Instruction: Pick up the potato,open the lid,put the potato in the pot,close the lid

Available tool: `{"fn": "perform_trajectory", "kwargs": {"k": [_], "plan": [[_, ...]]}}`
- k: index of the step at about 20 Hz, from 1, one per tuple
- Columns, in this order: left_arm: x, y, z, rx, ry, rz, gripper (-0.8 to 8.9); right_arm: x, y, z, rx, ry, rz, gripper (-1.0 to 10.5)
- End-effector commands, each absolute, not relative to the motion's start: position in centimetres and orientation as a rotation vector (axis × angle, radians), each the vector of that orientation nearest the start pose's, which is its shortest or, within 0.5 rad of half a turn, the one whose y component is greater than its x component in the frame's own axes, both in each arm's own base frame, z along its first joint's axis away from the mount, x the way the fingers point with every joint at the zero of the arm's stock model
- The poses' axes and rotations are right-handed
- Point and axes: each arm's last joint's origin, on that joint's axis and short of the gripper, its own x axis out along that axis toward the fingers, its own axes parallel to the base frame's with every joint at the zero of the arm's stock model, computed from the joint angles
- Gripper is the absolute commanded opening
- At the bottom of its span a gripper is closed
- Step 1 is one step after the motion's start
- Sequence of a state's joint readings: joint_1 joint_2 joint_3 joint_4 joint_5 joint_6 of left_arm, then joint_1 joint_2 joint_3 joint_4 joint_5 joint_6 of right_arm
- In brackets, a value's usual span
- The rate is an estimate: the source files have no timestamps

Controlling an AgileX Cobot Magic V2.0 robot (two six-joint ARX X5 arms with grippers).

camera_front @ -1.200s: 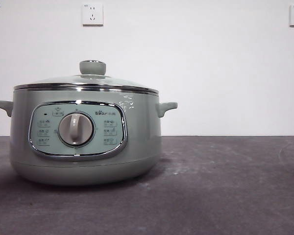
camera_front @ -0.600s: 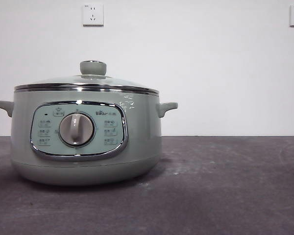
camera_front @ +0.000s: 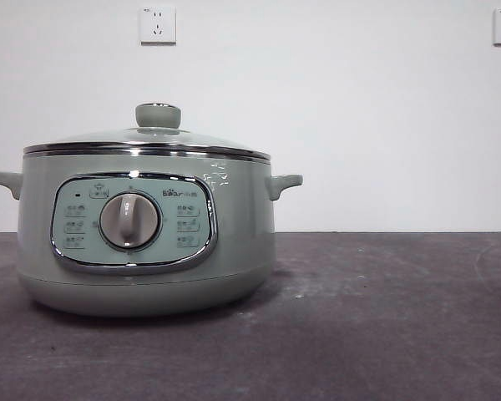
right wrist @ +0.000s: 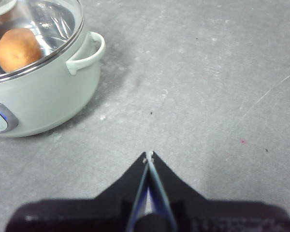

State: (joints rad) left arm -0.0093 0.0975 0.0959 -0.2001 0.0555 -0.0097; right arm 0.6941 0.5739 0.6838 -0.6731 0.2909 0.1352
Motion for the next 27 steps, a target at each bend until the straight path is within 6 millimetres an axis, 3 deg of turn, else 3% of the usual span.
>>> {"fn": "perform_trajectory", "kwargs": {"k": [1, 5, 27], "plan": [[9.7, -0.1, 15.8, -0.004, 0.201, -0.051, -0.04, 9.5, 6.8, 28.1, -0.13, 0.525, 0.352, 0.0], [9.7, 0.1, 14.5, -0.007, 0.21, -0.031, -0.04, 9.5, 6.8, 28.1, -0.129, 0.525, 0.352, 0.0], [9.6, 0.2, 14.7, -0.008, 0.187, -0.02, -0.04, 9.5, 6.7, 28.1, -0.161, 0.512, 0.308, 0.0]]}}
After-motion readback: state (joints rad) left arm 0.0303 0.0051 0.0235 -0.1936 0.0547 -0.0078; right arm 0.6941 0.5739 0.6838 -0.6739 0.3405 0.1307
